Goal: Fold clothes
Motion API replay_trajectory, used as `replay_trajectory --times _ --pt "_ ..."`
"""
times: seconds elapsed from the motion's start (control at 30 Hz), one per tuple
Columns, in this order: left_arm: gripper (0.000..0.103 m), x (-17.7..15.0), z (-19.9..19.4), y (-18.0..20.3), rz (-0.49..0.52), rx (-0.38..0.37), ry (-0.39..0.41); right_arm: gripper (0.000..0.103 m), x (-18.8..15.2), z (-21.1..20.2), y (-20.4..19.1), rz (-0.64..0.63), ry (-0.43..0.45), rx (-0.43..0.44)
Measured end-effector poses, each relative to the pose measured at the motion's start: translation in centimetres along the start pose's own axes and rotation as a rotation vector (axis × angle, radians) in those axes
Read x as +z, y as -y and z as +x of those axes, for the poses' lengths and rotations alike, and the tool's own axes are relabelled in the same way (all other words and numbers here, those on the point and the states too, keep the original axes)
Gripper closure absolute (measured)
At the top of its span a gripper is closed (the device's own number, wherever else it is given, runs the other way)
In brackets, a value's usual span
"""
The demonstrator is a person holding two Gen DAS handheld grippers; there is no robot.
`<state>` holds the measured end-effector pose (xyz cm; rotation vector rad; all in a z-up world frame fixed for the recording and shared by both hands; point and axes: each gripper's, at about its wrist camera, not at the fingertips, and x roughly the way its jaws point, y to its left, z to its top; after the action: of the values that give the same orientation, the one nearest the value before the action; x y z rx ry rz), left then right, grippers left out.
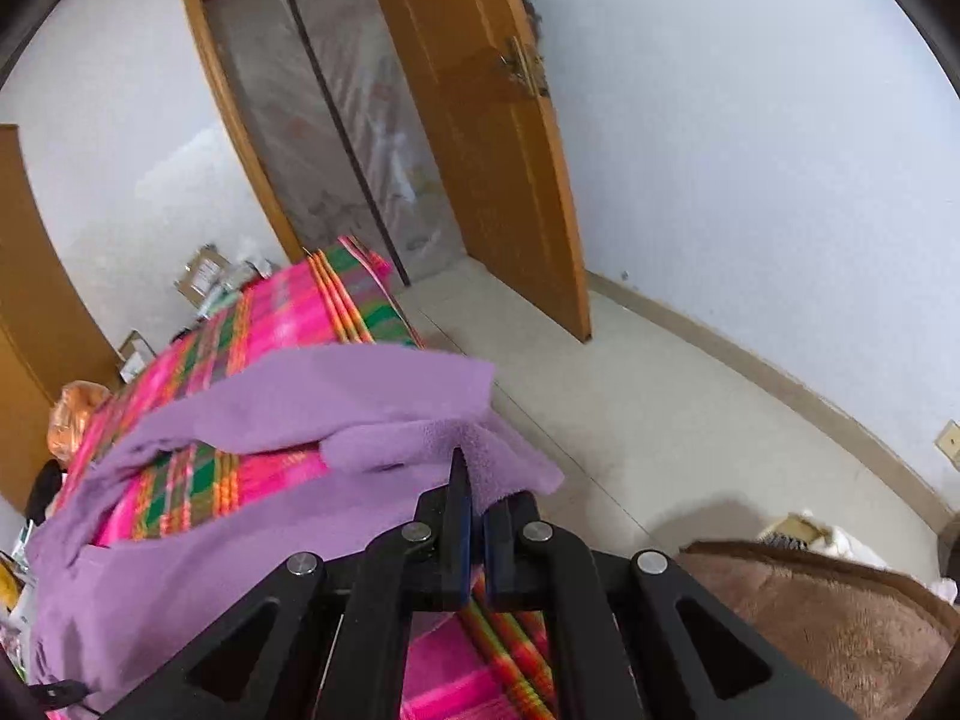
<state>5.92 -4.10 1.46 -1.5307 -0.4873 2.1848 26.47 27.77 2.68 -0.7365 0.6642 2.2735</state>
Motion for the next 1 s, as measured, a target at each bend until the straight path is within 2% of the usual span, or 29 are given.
replay_trajectory --times 0.13,0.27,0.37,0.5,0.57,0.7,0.77,1.0 --pt "0.065 -1.1 -2.8 -3.3 -0.088 0.031 0.058 0.100 -0.6 0.4 0.2 -0.016 -0.042 -0.051" --pt "0.065 -2.4 -4.4 -6.0 -0.160 0.038 0.095 0.099 -1.2 -0.8 -0.4 -0.063 -0.030 -0.096" --pt "0.065 -3.4 -5.3 -7.1 -0.190 0.019 0.105 0.099 -1.5 -1.8 -0.5 -0.065 -0.032 -0.118" --pt "0.065 -4.4 -6.6 -8.2 -0.195 0.072 0.106 0.098 -1.8 -3.4 -0.6 -0.076 -0.004 -0.151" --pt "0.065 -4.8 -7.2 -9.3 -0.226 0.063 0.121 0.097 -1.7 -4.0 -0.5 -0.066 0.003 -0.160" --pt "0.065 -5.2 -8.3 -10.7 -0.266 0.076 0.148 0.096 -1.4 -5.2 -1.2 -0.066 0.028 -0.147" --pt "0.065 -5.2 -8.6 -10.8 -0.266 0.086 0.152 0.096 -1.5 -5.7 -2.4 -0.085 0.038 -0.109" --pt "0.065 -3.1 -10.3 -9.5 -0.211 0.063 0.198 0.094 -1.0 -5.2 -4.4 -0.137 0.021 -0.080"
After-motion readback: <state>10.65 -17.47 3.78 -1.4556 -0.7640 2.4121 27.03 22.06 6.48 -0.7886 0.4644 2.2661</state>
